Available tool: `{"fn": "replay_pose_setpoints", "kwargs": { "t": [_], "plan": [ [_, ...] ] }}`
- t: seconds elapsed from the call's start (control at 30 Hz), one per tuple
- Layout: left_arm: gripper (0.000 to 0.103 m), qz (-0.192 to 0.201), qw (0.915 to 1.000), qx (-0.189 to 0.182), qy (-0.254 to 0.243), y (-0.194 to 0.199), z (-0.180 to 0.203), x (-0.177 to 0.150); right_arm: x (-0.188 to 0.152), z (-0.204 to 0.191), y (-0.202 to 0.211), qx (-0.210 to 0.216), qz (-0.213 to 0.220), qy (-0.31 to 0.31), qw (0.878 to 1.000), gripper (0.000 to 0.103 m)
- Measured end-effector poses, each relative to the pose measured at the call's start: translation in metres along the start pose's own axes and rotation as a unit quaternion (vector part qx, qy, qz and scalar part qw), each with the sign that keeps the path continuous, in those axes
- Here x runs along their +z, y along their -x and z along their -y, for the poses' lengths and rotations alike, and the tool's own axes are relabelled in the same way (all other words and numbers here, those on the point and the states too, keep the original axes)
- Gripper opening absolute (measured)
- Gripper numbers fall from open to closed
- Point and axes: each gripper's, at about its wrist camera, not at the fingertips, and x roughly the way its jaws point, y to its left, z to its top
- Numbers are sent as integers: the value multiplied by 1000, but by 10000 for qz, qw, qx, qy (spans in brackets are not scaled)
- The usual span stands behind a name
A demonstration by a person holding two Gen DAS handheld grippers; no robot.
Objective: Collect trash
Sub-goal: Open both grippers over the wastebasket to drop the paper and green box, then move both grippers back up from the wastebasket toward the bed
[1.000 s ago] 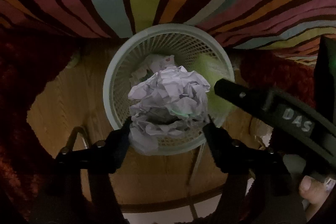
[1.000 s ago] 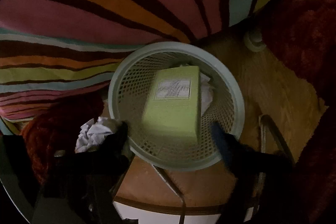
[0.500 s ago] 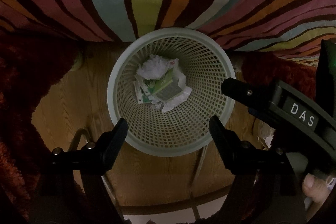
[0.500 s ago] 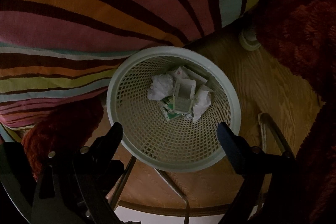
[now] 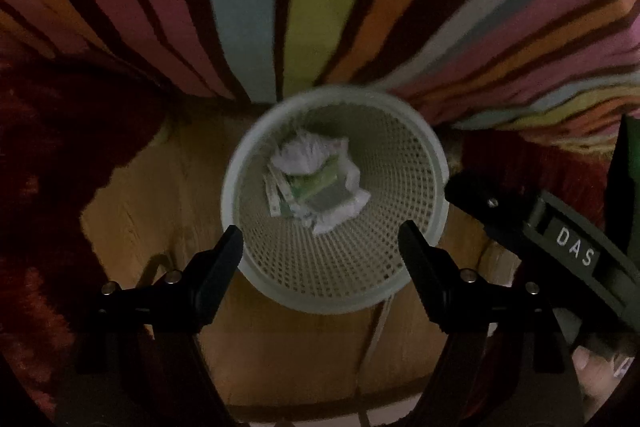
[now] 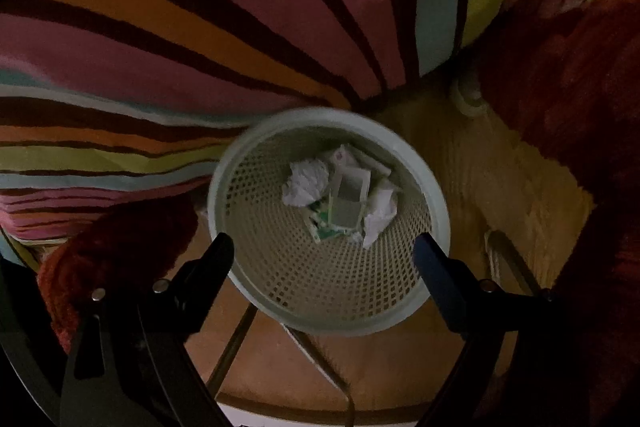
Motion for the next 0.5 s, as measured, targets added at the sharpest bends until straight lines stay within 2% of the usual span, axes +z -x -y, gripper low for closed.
{"fn": "replay_pose_setpoints", "kwargs": {
  "t": [0.13,0.27,0.4,0.5],
  "plan": [
    [78,448,9990,-11,-16,25,-5,-2,-4,-9,22,47,397,275,9988,87],
    [78,1078,9941,90,-127,57,-4,-4,-8,-19,55,-15,1024,696,9923,87],
    [78,1794,9831,223,-293,91,-1,-3,-13,-31,90,-142,1781,1113,9776,87],
    [78,2212,9744,139,-365,113,1,0,-15,-39,116,-178,2384,1349,9616,87]
  ]
}}
